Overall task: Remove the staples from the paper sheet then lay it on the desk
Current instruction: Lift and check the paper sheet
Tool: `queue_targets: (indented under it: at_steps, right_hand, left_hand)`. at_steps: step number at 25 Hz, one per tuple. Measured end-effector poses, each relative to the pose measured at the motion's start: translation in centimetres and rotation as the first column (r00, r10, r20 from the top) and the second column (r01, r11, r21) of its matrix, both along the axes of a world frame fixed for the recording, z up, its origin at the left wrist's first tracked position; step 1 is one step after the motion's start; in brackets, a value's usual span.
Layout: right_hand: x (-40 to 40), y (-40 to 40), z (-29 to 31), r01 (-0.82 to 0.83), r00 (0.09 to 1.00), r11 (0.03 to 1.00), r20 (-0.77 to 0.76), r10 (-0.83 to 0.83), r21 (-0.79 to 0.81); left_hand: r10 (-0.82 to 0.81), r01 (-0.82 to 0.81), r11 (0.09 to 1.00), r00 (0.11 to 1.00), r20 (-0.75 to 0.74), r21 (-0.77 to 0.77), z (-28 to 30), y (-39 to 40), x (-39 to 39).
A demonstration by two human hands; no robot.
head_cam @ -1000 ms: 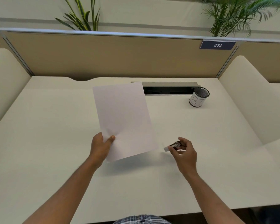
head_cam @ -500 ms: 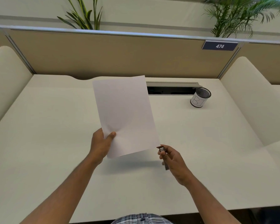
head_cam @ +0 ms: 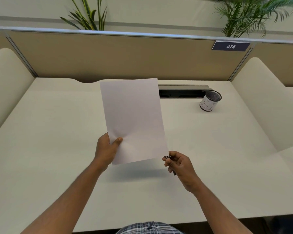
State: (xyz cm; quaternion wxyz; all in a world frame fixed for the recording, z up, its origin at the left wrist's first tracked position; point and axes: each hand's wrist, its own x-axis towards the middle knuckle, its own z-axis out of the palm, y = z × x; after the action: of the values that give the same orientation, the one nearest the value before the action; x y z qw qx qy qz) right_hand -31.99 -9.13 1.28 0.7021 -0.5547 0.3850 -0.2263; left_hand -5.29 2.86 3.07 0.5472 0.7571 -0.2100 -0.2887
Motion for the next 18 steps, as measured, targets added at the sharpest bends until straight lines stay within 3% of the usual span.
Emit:
queue_targets:
  at_steps: [18]
  right_hand:
    - [0.14,-0.57,-0.26,0.01,0.999,1.0,-0.03,-0.011,-0.015]
  left_hand:
    - [-0.028,0.028,1.0,0.999,0.036,-0.007,0.51,0.03,-0.47]
